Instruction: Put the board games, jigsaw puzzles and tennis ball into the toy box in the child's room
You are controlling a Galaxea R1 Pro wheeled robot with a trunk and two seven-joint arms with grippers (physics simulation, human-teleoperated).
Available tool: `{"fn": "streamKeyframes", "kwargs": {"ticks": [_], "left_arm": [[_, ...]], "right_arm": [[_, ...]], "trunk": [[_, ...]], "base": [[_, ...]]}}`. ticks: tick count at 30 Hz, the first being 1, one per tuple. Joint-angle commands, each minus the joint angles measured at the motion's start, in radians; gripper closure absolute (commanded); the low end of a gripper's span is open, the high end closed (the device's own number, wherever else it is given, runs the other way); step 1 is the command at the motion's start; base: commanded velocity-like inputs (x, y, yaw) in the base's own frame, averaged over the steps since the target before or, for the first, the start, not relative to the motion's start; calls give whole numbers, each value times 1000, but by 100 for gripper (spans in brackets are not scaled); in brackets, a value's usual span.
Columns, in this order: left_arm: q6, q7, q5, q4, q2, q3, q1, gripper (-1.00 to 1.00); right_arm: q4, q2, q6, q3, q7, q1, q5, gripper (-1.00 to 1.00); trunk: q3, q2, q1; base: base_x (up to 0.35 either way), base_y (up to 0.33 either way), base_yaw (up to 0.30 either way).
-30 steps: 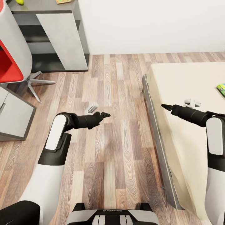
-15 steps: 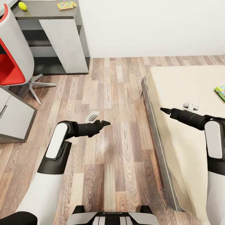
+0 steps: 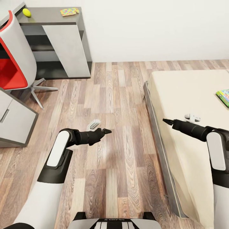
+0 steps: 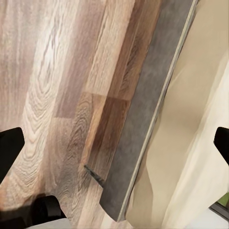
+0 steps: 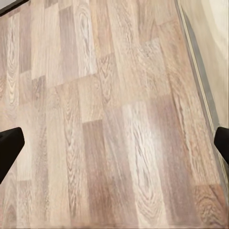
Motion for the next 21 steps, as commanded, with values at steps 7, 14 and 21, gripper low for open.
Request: {"fn": "streamKeyframes", "kwargs": {"ticks": [7, 14, 21], "left_arm": [[1, 10, 6, 2, 5, 0, 15, -100], [1, 10, 6, 2, 6, 0, 20, -100], [1, 10, 6, 3, 4, -9, 23, -100]], "right_arm": [[0, -2, 5, -35, 9, 37, 10, -100], [0, -4, 5, -64, 9, 61, 10, -100], [-1, -18, 5, -91, 12, 104, 10, -100]], "trunk": [[11, 0, 0], [22, 0, 0], [34, 0, 0]], "base": [[0, 0, 0], [0, 0, 0], [0, 0, 0]]}}
